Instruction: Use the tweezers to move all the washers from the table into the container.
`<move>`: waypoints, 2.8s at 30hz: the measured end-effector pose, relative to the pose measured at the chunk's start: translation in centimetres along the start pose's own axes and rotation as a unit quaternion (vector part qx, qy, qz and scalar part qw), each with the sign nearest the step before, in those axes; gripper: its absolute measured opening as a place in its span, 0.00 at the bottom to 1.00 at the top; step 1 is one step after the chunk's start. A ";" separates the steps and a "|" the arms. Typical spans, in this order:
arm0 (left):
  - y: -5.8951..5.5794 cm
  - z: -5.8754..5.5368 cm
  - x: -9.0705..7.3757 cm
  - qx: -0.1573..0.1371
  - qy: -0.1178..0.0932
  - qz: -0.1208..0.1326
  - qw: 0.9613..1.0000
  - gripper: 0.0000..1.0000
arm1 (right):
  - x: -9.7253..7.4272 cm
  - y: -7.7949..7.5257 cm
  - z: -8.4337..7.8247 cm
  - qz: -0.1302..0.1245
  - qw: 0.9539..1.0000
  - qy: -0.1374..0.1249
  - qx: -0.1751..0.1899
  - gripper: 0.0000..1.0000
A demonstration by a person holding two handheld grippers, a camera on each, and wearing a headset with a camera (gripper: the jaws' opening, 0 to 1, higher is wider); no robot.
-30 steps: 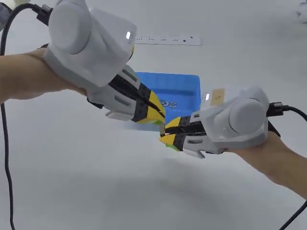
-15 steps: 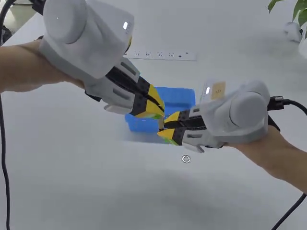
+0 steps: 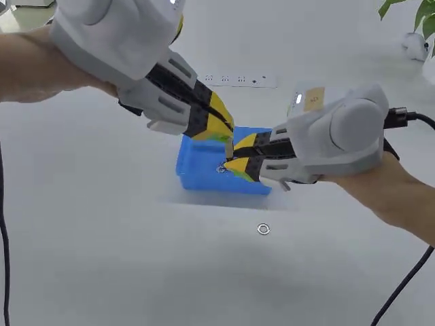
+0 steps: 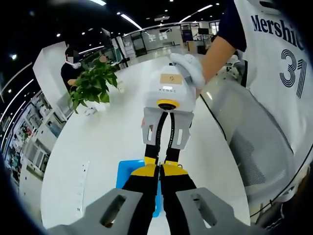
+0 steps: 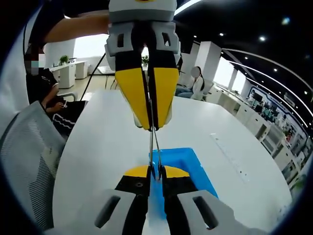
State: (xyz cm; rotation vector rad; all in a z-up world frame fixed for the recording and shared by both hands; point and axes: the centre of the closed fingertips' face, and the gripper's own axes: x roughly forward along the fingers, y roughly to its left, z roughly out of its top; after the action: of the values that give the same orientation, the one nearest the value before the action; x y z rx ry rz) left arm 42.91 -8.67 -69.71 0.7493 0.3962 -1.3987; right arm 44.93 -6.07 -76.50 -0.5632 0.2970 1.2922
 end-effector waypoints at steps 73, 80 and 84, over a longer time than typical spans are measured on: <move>2.7 -1.2 2.8 -0.018 -0.004 0.007 1.000 0.06 | 0.1 -2.3 -2.5 -0.013 1.000 0.008 0.021 0.10; 0.5 0.6 2.6 -0.010 -0.006 0.007 1.000 0.06 | -1.5 -0.8 -2.1 -0.016 1.000 0.007 0.015 0.10; -0.9 1.7 2.8 -0.005 -0.007 0.001 1.000 0.06 | -2.6 0.0 -2.3 -0.018 1.000 0.009 0.012 0.10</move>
State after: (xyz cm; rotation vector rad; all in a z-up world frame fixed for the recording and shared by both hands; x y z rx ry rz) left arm 42.21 -11.82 -70.53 0.7317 0.3920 -1.3978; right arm 44.45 -9.49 -77.11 -0.5574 0.3156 1.2474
